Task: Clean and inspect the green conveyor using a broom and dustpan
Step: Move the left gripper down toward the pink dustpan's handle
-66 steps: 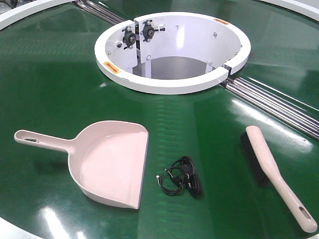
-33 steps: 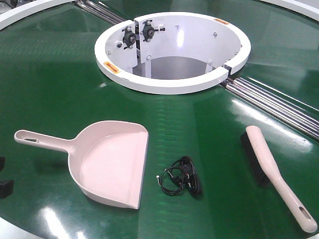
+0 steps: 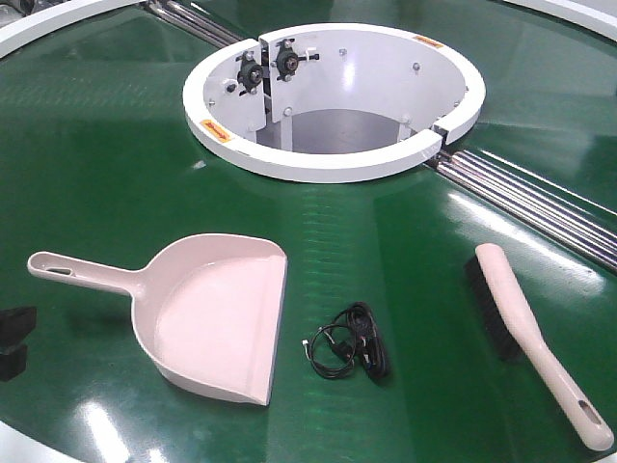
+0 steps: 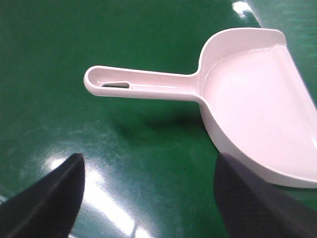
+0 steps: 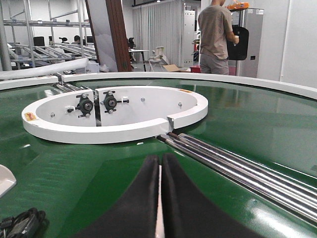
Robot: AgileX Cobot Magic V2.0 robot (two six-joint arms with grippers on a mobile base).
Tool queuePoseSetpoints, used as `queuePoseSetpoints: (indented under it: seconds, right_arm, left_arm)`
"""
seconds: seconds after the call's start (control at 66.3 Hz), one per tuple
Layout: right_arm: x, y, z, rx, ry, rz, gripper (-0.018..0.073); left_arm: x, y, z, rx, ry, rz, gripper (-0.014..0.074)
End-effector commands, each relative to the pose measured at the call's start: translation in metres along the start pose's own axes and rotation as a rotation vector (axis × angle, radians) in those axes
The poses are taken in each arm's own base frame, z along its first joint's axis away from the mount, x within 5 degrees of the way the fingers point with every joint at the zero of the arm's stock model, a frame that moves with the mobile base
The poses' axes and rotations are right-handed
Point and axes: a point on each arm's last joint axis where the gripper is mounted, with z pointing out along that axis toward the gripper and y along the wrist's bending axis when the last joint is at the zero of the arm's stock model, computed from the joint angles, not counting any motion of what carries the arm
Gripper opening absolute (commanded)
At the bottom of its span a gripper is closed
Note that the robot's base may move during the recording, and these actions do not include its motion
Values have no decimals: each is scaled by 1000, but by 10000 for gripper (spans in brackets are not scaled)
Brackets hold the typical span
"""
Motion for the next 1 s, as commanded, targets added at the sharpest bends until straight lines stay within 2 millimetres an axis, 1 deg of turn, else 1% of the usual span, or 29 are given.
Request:
queuePoseSetpoints:
  seconds: [0.0, 0.136, 0.196, 0.302, 0.317, 0.422, 0.513, 0.604, 0.679, 0.724, 0.785, 0.845, 0.981]
  right_arm:
    - [-1, 0, -1, 6, -74, -6, -9]
    - [-1, 0, -1, 6, -74, -6, -9]
    - [-1, 0, -1, 6, -72, -6, -9]
    - [-1, 0, -1, 6, -72, -6, -9]
    - [-1, 0, -1, 6, -72, -6, -9]
    - [-1, 0, -1, 6, -72, -6, -9]
    - [-1, 0, -1, 6, -72, -6, -9]
    - [-1, 0, -1, 6, -73, -6, -9]
    - [-1, 0, -1, 6, -73, -6, -9]
    - [-1, 0, -1, 6, -73, -6, -9]
    - [-1, 0, -1, 6, -73, -6, -9]
    - [-1, 0, -1, 6, -73, -6, -9]
    - [-1, 0, -1, 6, -73, -6, -9]
  left_arm:
    - [-21, 2, -8, -5, -92, -27, 517]
    - [-46, 3, -12, 10, -28, 28, 517]
    - [-64, 4, -14, 20, 7, 88, 517]
    - [-91, 6, -8, 47, 91, 209, 517]
    - [-97, 6, -9, 49, 90, 224, 517]
    - [-124, 7, 2, 99, 164, 328, 517]
    - [-146, 7, 9, 148, 211, 347, 517]
    - [-165, 8, 24, 172, 259, 351, 517]
    - [-172, 10, 31, 188, 309, 396, 517]
    - [-174, 12, 40, 200, 349, 462, 517]
    - [-177, 12, 49, 214, 357, 524, 517]
    - [-178, 10, 58, 230, 337, 585, 517]
    - [-176, -2, 79, 310, 321, 801, 517]
